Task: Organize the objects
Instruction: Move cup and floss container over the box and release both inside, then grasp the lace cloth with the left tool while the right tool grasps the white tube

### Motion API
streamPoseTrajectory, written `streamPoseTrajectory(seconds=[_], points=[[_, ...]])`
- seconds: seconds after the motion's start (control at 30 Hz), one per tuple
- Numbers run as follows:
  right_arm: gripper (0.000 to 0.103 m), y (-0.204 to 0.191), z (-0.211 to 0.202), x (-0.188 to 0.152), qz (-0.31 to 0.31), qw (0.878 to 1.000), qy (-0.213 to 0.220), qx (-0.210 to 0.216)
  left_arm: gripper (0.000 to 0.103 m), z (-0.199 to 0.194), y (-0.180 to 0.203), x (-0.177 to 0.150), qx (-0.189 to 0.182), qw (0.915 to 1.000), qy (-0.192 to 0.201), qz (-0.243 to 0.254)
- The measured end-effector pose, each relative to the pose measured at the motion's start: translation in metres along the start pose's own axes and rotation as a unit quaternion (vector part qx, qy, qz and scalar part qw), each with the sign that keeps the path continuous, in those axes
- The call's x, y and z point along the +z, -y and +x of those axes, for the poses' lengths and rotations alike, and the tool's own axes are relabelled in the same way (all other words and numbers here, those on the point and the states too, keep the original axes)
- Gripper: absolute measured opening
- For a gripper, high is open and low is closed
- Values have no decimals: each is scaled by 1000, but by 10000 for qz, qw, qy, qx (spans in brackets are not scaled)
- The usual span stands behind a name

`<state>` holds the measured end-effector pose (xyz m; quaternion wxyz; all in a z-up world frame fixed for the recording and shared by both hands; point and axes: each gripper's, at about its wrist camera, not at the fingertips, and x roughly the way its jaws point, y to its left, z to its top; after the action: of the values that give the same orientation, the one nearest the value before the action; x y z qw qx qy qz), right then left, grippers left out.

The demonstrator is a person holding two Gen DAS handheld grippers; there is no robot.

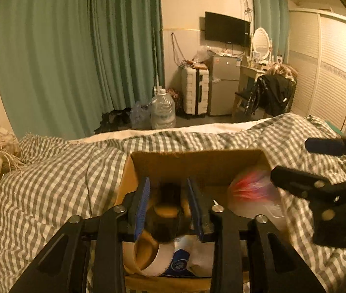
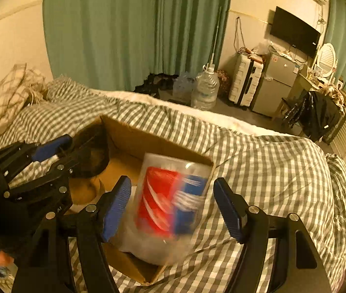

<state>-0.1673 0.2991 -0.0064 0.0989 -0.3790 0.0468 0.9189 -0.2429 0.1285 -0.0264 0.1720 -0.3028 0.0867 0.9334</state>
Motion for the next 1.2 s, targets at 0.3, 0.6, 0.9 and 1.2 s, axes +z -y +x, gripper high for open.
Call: streamPoseTrajectory(seconds=[0.3, 0.6, 0.9, 1.2], points=[[89, -5, -89, 1, -59, 9985, 473, -266, 99, -80, -13, 12, 103, 9986, 503, -160], [103, -35, -186, -15, -167, 9937, 1036, -400, 103, -177, -38, 3, 250, 9961, 838, -148], [103, -53, -210, -49, 13, 9925, 1118, -497, 103, -213, -63, -40, 345, 9952, 857, -310], [103, -71, -141, -103, 138, 9965, 730, -392, 103, -168, -64, -113, 663, 9959, 307, -537]])
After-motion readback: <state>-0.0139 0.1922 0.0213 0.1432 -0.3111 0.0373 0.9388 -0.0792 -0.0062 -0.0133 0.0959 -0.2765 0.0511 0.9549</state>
